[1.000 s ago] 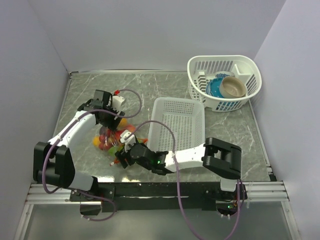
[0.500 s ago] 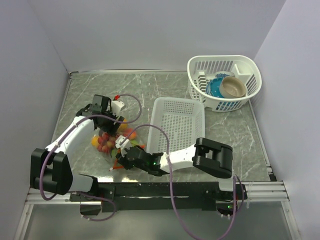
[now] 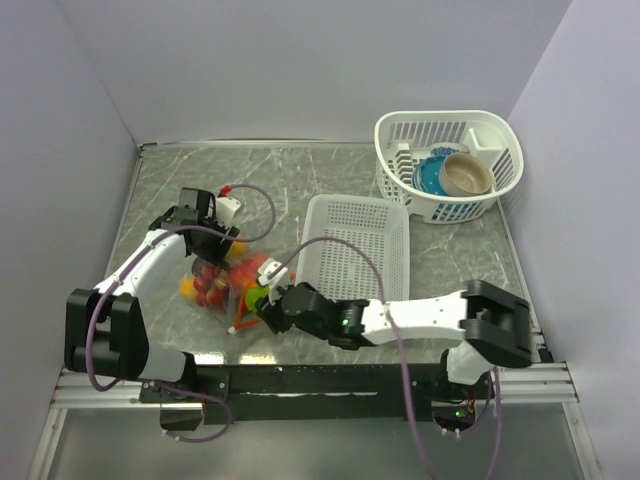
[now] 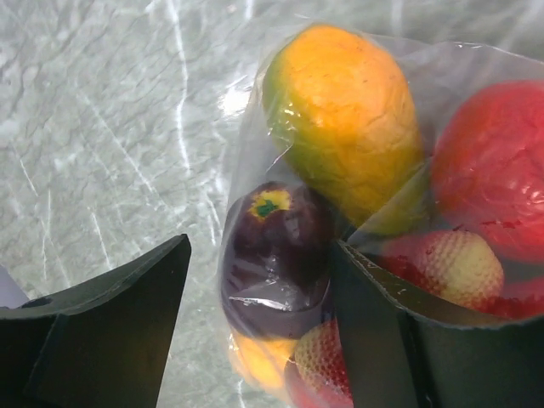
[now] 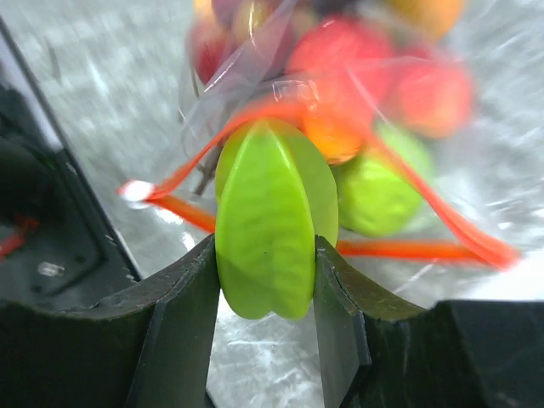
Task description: Open the zip-top bag and remove the fake food
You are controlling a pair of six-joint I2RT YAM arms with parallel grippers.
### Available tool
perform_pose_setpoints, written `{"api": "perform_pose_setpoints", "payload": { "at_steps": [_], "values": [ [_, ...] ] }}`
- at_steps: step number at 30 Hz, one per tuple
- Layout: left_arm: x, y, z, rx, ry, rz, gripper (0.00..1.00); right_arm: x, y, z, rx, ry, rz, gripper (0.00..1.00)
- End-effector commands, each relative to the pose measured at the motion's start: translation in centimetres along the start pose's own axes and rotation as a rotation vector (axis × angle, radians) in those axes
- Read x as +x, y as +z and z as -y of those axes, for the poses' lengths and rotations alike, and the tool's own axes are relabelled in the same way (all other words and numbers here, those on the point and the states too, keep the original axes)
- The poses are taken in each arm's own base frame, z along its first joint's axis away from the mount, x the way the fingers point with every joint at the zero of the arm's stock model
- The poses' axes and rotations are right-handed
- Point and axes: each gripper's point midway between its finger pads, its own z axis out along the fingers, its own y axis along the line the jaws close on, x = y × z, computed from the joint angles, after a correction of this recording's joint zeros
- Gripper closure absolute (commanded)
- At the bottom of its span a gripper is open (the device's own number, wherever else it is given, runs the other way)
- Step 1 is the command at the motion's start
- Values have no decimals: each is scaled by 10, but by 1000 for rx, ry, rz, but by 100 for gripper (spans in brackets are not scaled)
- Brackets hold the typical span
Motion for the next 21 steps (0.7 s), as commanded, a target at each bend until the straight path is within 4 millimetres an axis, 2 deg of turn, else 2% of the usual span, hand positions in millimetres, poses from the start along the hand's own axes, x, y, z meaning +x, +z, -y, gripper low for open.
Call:
{"api": "perform_pose_setpoints", "payload": {
  "at_steps": [1, 2, 3, 4, 6, 7, 8, 10, 11, 12, 13, 16, 18, 21],
  "values": [
    [7, 11, -19, -54, -5, -19, 29, -17, -29, 15, 67, 19, -6, 98],
    [8, 13, -20, -52, -9, -25, 29, -21, -31, 17, 88, 21, -12, 98],
    [9, 13, -20, -50, -12, -26, 30, -10, -36, 24, 121, 9, -66, 99],
    [11, 13, -20, -49, -14, -27, 30, -11, -39, 27, 143, 29, -73, 99],
    [12, 11, -22, -53, -15, -22, 30, -4, -49, 48, 246, 36, -83, 100],
    [14, 12, -22, -51, -16, -27, 30, -11, -58, 57, 289, 69, -45, 100],
    [14, 11, -22, -52, -11, -24, 30, -1, -64, 72, 344, 73, -45, 100],
    [18, 12, -23, -54, -17, -27, 30, -6, -79, 116, 493, 145, 15, 100],
    [19, 12, -22, -52, -20, -29, 30, -7, -84, 129, 529, 172, 33, 100],
    [19, 12, -22, -49, -22, -29, 30, -19, -91, 140, 541, 220, 88, 100],
    [19, 12, -20, -42, -23, -24, 30, -16, -95, 165, 592, 262, 100, 100],
    [18, 9, -20, -40, -26, -18, 30, -37, -102, 179, 567, 302, 174, 100],
    [18, 8, -20, -43, -25, -16, 30, -56, -99, 173, 515, 265, 197, 100],
    [20, 7, -18, -40, -28, -16, 30, -69, -99, 177, 537, 238, 205, 100]
  ]
}}
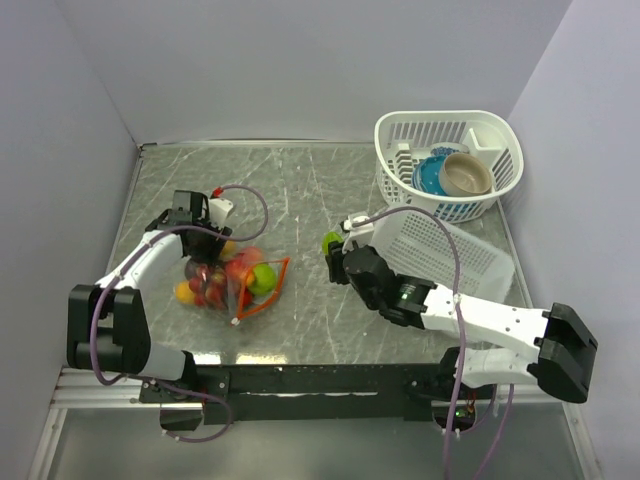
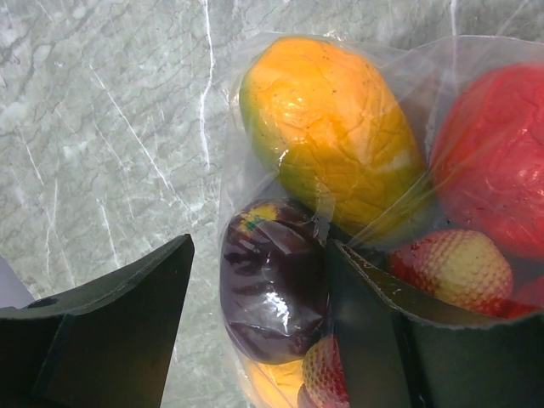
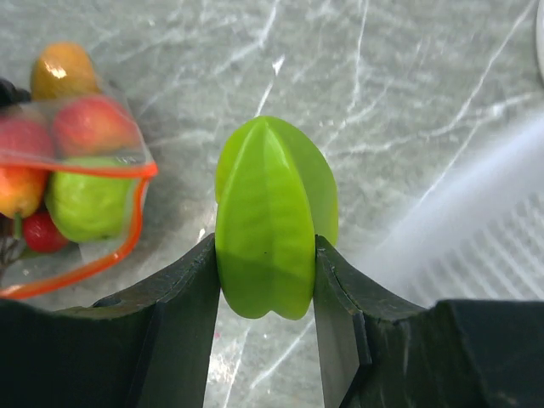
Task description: Open the zip-top bag and remove the fake food
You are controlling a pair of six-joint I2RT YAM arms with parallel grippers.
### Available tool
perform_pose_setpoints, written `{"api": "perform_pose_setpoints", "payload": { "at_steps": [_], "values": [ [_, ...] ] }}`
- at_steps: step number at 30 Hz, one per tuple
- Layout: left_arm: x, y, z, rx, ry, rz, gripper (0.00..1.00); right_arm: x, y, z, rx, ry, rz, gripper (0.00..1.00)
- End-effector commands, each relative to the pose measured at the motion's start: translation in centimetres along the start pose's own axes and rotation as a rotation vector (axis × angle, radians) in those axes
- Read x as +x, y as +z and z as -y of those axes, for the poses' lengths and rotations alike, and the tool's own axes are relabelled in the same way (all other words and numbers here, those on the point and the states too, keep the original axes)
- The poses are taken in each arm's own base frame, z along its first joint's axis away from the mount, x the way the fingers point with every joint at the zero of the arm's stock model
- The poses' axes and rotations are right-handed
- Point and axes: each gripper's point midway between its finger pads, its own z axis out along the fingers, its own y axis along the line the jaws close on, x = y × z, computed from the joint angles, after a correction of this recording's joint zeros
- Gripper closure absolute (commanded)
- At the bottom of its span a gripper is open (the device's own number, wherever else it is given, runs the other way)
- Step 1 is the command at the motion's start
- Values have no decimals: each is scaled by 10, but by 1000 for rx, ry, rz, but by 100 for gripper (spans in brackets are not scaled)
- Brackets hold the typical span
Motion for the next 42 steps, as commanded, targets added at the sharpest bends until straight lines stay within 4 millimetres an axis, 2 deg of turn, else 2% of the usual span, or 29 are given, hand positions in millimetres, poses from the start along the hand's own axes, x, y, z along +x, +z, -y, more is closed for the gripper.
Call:
{"api": "perform_pose_setpoints", "payload": {
  "at_steps": [1, 4, 6, 9, 10, 11, 15, 18, 19, 20, 22, 23, 24, 25, 26, 28, 29, 33, 36, 42],
  "values": [
    [5, -6, 2, 6, 1, 4, 30, -43, 2, -2, 12, 1, 99, 100],
    [6, -8, 2, 7, -6, 6, 31, -54, 3, 12, 34, 21, 118, 100],
    [8, -9, 3, 7, -6, 6, 31, -65, -1, 31, 79, 46, 143, 100],
    [9, -10, 4, 6, -1, 8, 31, -71, -11, 72, 248, 90, 158, 100],
    [9, -10, 4, 6, -2, 8, 31, -66, -17, 93, 346, 94, 146, 100],
    [8, -11, 3, 5, -2, 10, 31, -66, -23, 104, 391, 152, 160, 100],
    [7, -11, 6, 19, -10, 17, 31, -38, -37, 147, 568, 219, 129, 100],
    [6, -12, 7, 22, -12, 21, 31, -12, -36, 165, 627, 229, 58, 100],
    [6, -13, 6, 21, -12, 20, 31, -1, -37, 170, 652, 221, 18, 98],
    [6, -13, 6, 22, -12, 21, 31, 10, -35, 175, 674, 233, -9, 88],
    [5, -14, 7, 27, -13, 25, 31, 24, -31, 179, 676, 249, -57, 75],
    [5, -15, 7, 27, -13, 26, 31, 34, -30, 181, 676, 253, -80, 55],
    [6, -15, 8, 27, -12, 26, 31, 38, -28, 180, 660, 268, -96, 44],
    [5, -16, 8, 27, -10, 28, 31, 40, -28, 184, 670, 290, -105, 37],
    [7, -15, 8, 28, -7, 23, 31, 42, -28, 185, 671, 297, -108, 26],
    [8, -15, 8, 27, -7, 21, 31, 43, -29, 186, 670, 310, -114, 17],
    [7, -16, 7, 24, -7, 23, 31, 42, -29, 185, 664, 323, -112, 0],
    [5, -17, 8, 26, -8, 31, 31, 46, -27, 178, 630, 356, -148, 0],
    [4, -17, 8, 28, -13, 34, 31, 56, -22, 169, 588, 370, -210, 0],
    [2, -19, 7, 29, -13, 40, 31, 82, 1, 141, 462, 396, -341, 0]
  ]
}}
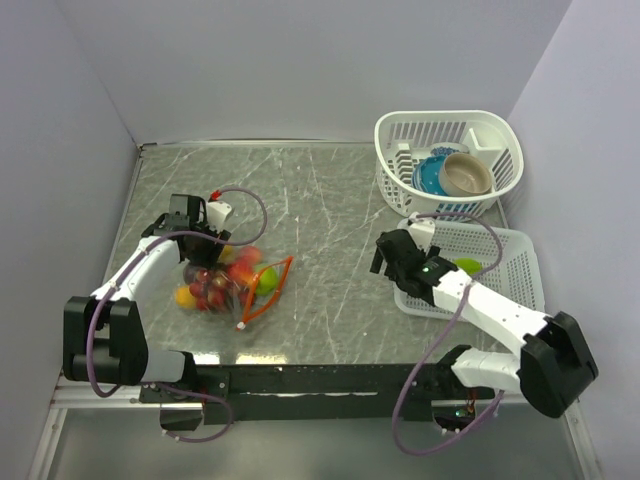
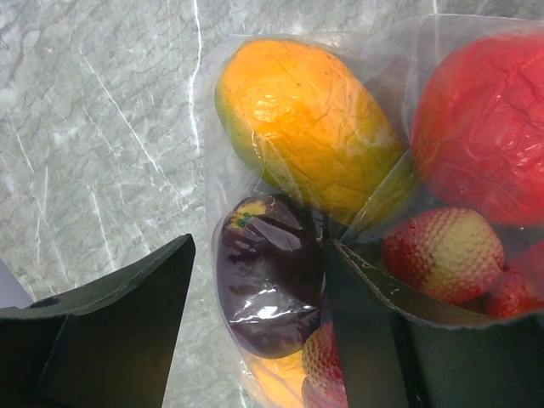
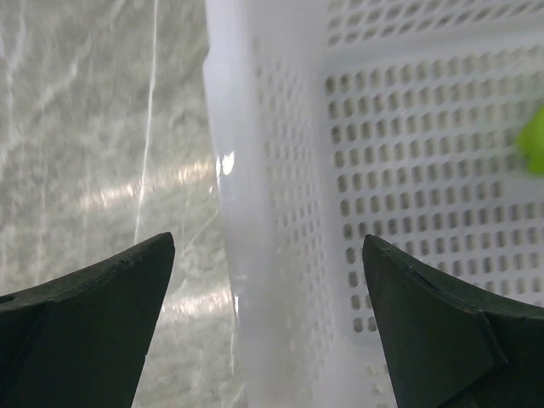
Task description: Open the zip-top bag and remove the fake food
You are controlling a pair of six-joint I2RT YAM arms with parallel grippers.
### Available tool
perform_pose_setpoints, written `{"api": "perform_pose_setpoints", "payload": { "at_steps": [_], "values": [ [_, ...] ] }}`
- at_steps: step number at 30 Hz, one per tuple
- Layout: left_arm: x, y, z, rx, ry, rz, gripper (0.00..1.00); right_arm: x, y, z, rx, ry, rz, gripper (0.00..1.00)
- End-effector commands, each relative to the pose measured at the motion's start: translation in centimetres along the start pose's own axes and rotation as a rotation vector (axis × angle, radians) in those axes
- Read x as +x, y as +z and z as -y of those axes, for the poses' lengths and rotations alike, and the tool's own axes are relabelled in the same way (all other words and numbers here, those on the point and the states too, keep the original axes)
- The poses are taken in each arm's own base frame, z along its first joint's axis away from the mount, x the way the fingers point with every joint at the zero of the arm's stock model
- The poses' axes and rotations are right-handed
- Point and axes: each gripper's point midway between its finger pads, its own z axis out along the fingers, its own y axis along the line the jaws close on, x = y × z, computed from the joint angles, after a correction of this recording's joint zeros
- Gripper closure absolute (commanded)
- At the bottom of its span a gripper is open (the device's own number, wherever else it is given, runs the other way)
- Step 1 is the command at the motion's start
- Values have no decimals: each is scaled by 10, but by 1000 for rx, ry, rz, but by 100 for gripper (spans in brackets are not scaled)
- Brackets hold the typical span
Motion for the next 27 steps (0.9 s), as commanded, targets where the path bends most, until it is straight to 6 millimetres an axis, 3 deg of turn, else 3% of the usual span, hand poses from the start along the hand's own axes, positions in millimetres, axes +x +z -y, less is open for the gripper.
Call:
{"api": "perform_pose_setpoints", "payload": {
  "at_steps": [1, 10, 11, 13, 14, 16, 21, 23, 26, 27],
  "values": [
    [-4, -9, 1, 10, -8, 28, 31, 11, 8, -34, -116, 19, -94, 0],
    [-2, -11, 1, 3, -6, 29, 31, 6, 17, -109, -256, -72, -149, 0],
    [-2, -12, 1, 0, -6, 31, 31, -2, 10, -128, -291, -83, -131, 0],
    [-2, -12, 1, 0, -5, 29, 31, 5, 11, -143, -298, -130, -150, 0],
    [-1, -12, 1, 0, -5, 27, 31, -2, 4, -162, -330, -142, -134, 0],
    [-1, -13, 1, -1, -3, 30, 31, -6, 3, -179, -340, -164, -127, 0],
    [3, -14, 1, -10, 7, 28, 31, -16, -2, -190, -336, -188, -93, 0],
    [6, -12, 1, -13, 13, 23, 31, -36, -11, -183, -285, -213, -12, 0],
    [9, -9, 2, -8, 15, 15, 31, -62, -47, -186, -271, -276, 142, 0],
    [9, -8, 3, -6, 13, 15, 31, -68, -72, -197, -318, -315, 213, 0]
  ]
}}
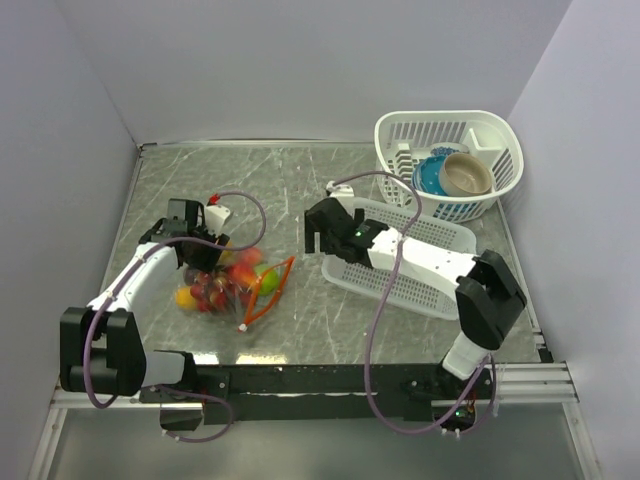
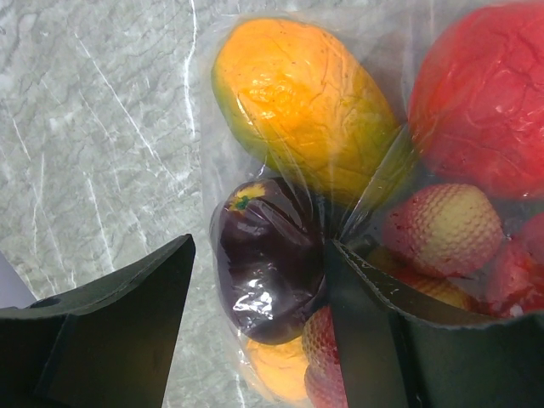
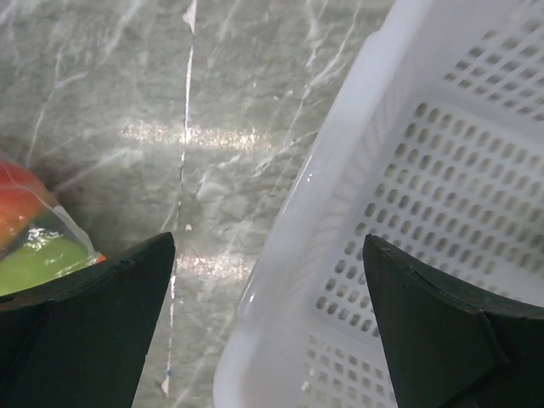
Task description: Open the zip-top bag and remove the fake food
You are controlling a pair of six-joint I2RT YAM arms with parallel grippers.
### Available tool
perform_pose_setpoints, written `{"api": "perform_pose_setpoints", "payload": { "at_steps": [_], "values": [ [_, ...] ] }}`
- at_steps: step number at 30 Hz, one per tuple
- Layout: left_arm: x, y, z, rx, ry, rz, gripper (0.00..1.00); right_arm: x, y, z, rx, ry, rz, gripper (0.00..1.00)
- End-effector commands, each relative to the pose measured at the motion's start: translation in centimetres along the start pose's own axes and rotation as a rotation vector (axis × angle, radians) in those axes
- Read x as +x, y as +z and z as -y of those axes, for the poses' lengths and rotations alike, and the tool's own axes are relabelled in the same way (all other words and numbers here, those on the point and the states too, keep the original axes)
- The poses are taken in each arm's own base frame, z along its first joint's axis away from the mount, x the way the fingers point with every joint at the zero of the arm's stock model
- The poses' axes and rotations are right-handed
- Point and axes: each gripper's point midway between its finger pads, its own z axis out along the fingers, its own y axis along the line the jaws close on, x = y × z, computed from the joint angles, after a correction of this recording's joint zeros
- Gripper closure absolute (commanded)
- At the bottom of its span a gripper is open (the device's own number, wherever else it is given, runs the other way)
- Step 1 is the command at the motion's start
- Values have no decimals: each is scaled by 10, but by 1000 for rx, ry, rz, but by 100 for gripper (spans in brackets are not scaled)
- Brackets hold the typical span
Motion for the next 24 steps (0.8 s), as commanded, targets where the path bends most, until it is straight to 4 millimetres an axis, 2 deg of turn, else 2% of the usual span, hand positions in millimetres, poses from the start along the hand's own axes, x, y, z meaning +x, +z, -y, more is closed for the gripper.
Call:
{"api": "perform_pose_setpoints", "payload": {
  "at_steps": [1, 2, 3, 4, 5, 6, 7, 9, 10, 12, 14, 15, 17, 18, 20, 21, 23, 24],
  "values": [
    [2, 1, 0, 0, 9, 5, 31, -54, -76, -25, -1, -138, 294, 0],
    [1, 2, -1, -1, 6, 6, 31, -54, -85, -31, -19, -158, 326, 0],
    [1, 2, 0, 1, 4, 5, 32, -65, -103, -41, -72, -131, 399, 0],
    [1, 3, 0, 3, 6, 4, 31, -42, -106, -52, -127, -199, 395, 0],
    [1, 3, 0, 5, 9, 5, 31, -36, -109, -58, -184, -194, 400, 0],
    [1, 4, 0, 1, 10, 7, 32, -35, -123, -78, -334, -148, 411, 0],
    [1, 5, -1, -1, 12, 6, 32, -9, -114, -77, -381, -123, 357, 0],
    [1, 6, -1, -4, 16, 5, 32, -1, -125, -85, -500, -58, 364, 0],
    [2, 8, -1, -2, 18, 1, 32, 16, -125, -93, -594, -31, 350, 0],
    [1, 9, -2, -2, 19, 2, 32, 29, -130, -104, -661, -22, 362, 1],
    [0, 11, -2, -2, 21, 2, 32, 46, -130, -115, -657, -81, 355, 12],
    [-1, 11, -3, -3, 21, 3, 32, 59, -120, -121, -632, -145, 341, 24],
    [-2, 14, -3, 0, 15, -4, 32, 54, -121, -138, -627, -174, 349, 39],
    [-4, 14, -4, -2, 13, 0, 32, 66, -112, -145, -610, -225, 325, 52],
    [-6, 16, -4, -1, 13, 2, 33, 60, -114, -159, -615, -237, 344, 53],
    [-7, 16, -4, -2, 11, 4, 33, 63, -109, -163, -609, -256, 343, 51],
    [-7, 17, -4, -1, 11, 6, 33, 59, -107, -169, -606, -258, 358, 46],
    [-8, 18, -5, -3, 11, 5, 33, 59, -104, -174, -603, -269, 361, 37]
  ]
}}
